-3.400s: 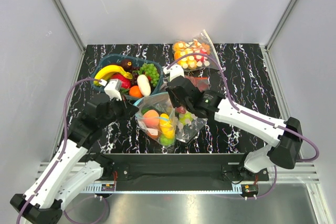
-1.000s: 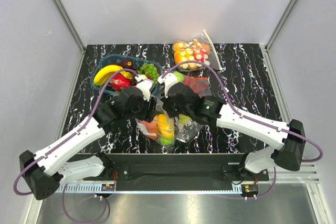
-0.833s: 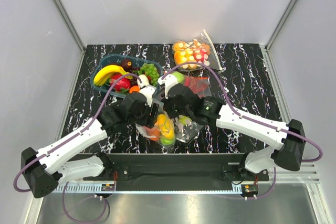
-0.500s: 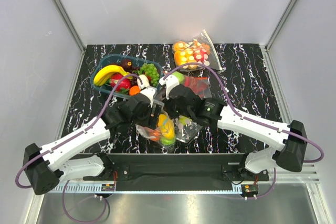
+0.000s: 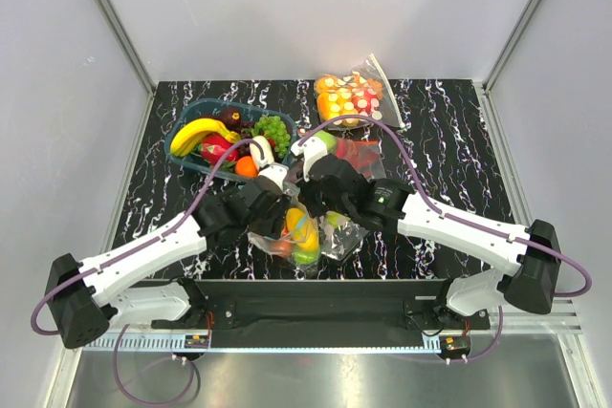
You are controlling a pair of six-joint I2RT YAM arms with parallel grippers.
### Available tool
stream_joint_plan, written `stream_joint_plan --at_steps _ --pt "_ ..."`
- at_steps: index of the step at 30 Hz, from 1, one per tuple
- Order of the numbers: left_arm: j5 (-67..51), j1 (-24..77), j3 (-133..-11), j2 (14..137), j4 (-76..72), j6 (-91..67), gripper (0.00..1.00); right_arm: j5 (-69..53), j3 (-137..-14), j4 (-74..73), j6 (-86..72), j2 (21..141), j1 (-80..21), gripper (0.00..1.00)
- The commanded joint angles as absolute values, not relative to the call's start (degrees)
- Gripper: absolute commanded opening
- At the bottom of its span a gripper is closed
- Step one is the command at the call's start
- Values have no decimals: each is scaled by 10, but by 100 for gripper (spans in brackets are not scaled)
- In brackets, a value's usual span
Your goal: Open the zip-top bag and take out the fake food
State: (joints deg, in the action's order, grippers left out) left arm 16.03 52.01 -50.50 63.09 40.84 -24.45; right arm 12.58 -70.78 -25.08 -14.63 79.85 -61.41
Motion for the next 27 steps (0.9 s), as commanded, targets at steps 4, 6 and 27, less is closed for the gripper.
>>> stream_joint_plan --at_steps 4,6,27 --pt "150 525 -548 572 399 -241 32 146 -709 -238 -151 783 -617 0" --pt "156 524 -569 553 397 -240 31 147 -708 -239 -152 783 -617 0" --pt "216 391 -765 526 310 -100 34 138 -696 -245 -159 777 -616 0"
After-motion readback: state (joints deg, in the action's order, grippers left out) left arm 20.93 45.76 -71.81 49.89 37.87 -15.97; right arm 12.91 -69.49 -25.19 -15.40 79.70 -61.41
